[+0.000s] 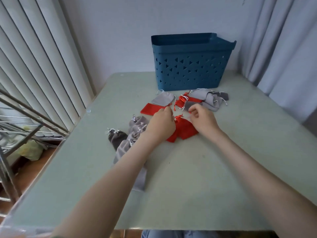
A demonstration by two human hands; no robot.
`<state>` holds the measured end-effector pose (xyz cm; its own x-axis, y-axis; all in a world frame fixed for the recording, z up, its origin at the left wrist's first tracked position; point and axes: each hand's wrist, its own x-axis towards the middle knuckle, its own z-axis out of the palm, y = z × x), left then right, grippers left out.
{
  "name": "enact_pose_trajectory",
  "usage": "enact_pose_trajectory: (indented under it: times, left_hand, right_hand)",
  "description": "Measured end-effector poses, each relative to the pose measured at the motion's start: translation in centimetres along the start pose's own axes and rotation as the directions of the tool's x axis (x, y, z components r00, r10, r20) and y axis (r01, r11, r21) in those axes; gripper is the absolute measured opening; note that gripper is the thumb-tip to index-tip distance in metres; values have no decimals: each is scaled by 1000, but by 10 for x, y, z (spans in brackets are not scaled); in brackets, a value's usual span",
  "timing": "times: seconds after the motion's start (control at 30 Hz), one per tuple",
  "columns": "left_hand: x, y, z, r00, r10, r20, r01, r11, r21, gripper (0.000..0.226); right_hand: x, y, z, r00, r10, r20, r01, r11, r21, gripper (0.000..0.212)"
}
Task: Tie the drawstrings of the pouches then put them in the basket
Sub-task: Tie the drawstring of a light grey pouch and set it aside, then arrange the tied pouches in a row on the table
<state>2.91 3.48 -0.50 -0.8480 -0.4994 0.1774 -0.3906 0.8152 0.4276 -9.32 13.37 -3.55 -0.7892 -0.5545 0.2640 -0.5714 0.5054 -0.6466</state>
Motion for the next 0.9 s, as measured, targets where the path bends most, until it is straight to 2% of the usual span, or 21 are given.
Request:
enact_pose_trajectory:
  times: [0.17,0.27,0.3,0.37,0.5,0.57,0.67,0.77,0.83,0.9]
  left_hand:
    - [10,-3,15,981,-159,114,119,948,295,42]
    - [16,-9,18,966,-216,143,161,934,320,49]
    - [19,-10,19,961,-228,155,174,938,300,50]
    - [22,-10,21,953,-252,169,203,944,261,51]
    - [27,-9,29,948,-285,141,252,943,217,53]
    - [25,-7,30,964,-246,97,213,941,262,57]
    - [20,-2,27,988,-156,-7,153,956,251,53]
    - [15,4,18,990,-107,-93,108,994,5,44]
    - [8,12,9,988,-83,-127,54,975,-214,38]
    - [-1,17,3,993,-80,-92,39,924,-380,34]
  right_hand:
    - [42,28,12,1000,-3,8,4,992,-125,51]
    - [56,32,23,996,-61,60,74,964,-256,70]
    - [60,33,26,993,-95,72,114,932,-345,70]
    - [63,33,28,984,-166,71,179,846,-502,54]
    - [60,34,28,936,-350,-40,274,795,-541,23]
    - [59,38,24,911,-401,-90,297,793,-531,17]
    - [51,34,13,945,-276,-173,218,930,-296,15]
    - [37,20,-7,966,-127,-224,153,983,101,18]
    - [23,6,-22,988,-25,-153,86,908,410,22]
    - [6,-7,-32,999,36,-6,-23,742,670,28]
